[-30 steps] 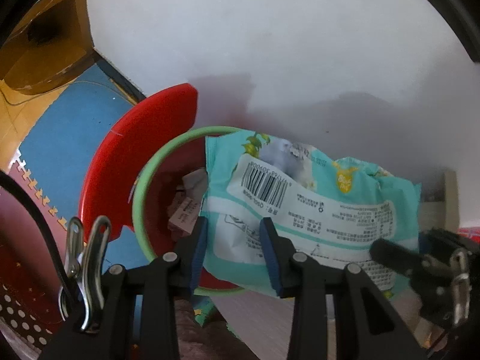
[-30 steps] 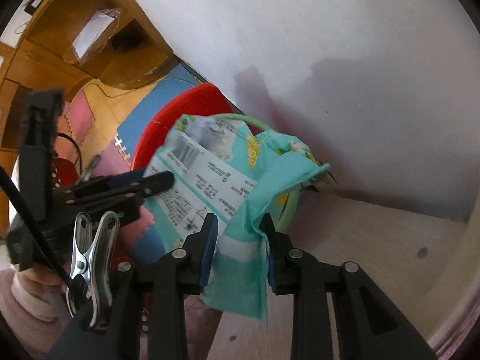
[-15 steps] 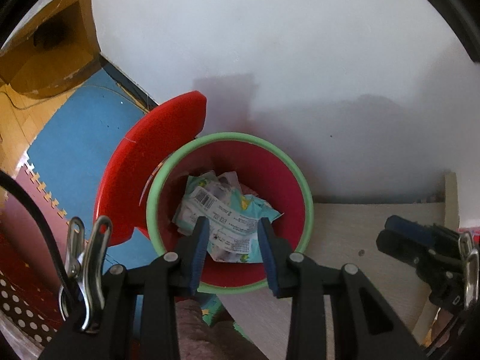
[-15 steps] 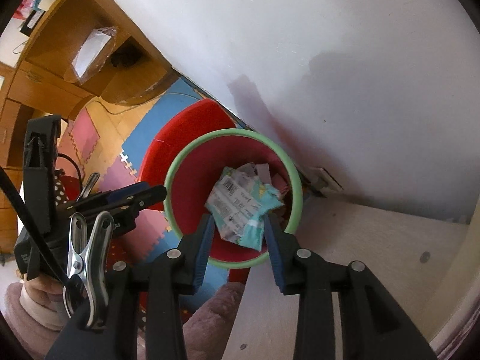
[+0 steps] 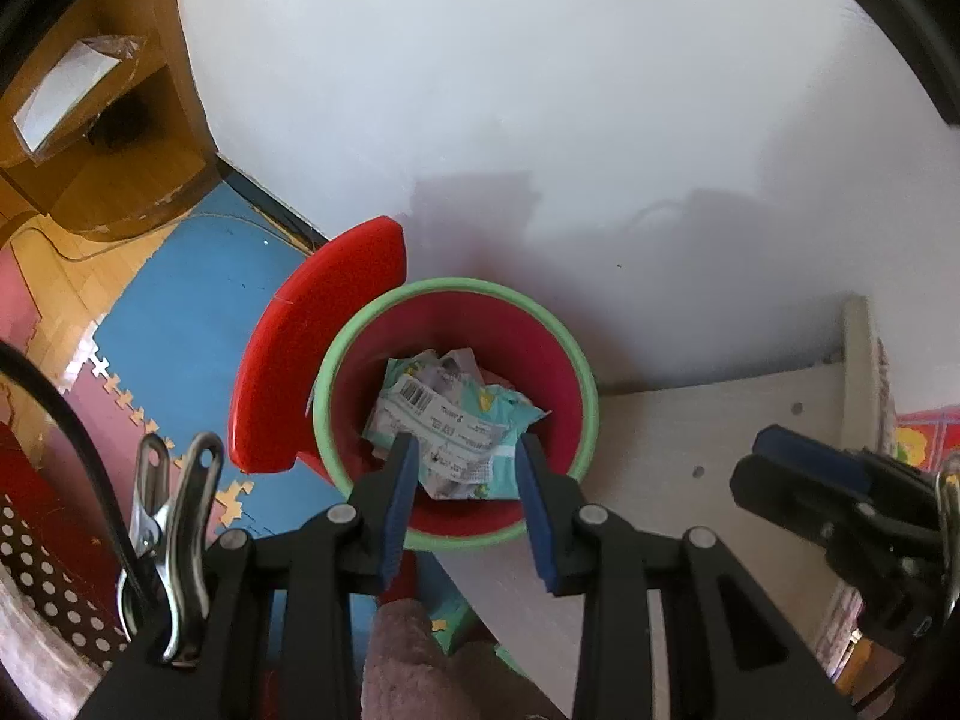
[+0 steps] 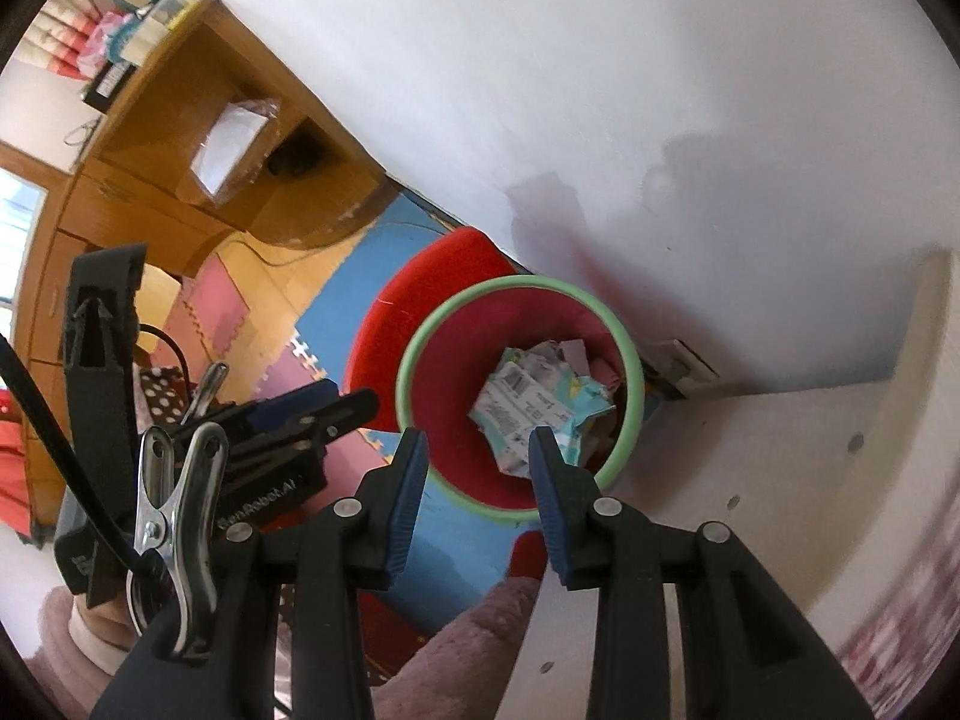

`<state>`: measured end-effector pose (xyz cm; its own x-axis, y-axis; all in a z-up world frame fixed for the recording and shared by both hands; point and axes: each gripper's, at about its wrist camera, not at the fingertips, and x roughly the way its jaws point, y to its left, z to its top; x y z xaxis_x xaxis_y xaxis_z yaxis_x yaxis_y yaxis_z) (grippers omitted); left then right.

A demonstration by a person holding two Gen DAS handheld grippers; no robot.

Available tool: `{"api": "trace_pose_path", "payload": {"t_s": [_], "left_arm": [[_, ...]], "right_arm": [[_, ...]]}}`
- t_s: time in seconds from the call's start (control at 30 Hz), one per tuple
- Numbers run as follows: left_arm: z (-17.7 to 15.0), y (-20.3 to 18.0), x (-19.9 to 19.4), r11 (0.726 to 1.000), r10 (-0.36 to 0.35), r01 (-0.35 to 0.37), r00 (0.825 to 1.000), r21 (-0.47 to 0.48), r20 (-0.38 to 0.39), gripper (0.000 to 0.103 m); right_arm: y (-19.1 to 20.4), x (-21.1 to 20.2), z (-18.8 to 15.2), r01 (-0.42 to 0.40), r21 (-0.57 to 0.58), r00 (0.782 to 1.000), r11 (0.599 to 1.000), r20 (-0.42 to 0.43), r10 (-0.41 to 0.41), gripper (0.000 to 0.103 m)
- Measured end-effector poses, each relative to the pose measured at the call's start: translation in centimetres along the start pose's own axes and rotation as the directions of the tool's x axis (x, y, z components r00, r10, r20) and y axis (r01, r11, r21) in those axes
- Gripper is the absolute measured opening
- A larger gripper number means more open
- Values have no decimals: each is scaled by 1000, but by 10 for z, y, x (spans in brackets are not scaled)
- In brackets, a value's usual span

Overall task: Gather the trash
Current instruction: 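Move both open tools back from the bucket toward the bed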

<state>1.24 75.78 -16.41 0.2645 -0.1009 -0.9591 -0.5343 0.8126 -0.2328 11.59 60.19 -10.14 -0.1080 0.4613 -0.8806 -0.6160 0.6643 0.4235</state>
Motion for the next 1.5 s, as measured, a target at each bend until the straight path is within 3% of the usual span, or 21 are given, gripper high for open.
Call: {"api": "trace_pose_path", "payload": {"t_s": [0.33,0.83,1.5], "left_arm": [[-11,-29,-54,999,26,-28,999,43,28,34],[-37,-69,-120,986,44,-59,995,157,93,34],[-91,-164,-145,946,7,-46,993,322,119,34]], "right_arm": [[14,-52,-27,-61,30,993,998,99,58,36],[12,-118,-76,-119,86,966,989,239,95,36],[-43,-199,-170,-130,184,921,974,385,50,36]]}}
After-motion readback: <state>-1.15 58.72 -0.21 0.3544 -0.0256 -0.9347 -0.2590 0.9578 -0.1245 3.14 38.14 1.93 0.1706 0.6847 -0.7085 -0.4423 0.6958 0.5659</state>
